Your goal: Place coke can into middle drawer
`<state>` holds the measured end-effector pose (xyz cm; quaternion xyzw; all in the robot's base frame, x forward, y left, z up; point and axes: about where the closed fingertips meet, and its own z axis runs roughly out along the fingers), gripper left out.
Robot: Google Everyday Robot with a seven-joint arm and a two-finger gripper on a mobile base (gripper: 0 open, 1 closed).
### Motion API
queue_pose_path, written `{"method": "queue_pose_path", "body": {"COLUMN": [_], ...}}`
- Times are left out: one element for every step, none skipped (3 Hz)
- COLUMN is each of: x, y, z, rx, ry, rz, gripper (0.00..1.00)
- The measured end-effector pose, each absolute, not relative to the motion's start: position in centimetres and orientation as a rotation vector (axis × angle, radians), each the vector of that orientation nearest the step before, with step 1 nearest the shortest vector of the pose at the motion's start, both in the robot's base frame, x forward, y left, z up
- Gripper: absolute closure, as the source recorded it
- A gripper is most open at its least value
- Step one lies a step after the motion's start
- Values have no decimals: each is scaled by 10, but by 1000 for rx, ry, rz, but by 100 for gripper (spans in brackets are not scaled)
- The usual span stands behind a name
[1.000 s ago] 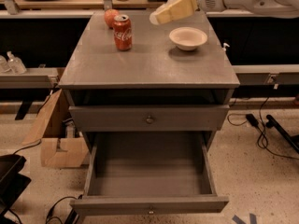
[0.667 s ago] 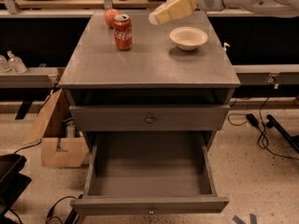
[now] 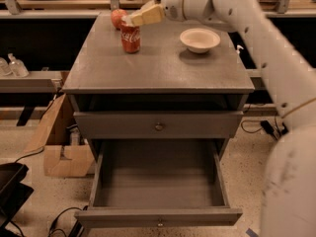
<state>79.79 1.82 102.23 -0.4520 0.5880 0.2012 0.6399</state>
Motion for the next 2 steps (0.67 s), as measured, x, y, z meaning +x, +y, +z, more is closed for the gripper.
{"method": "queue_pose_path", "body": {"x": [856,876], "y": [64,86], "z": [971,937], "rx": [-978,-954], "ry": [1380,1425], "rz": [519,555], "gripper": [0,0]}}
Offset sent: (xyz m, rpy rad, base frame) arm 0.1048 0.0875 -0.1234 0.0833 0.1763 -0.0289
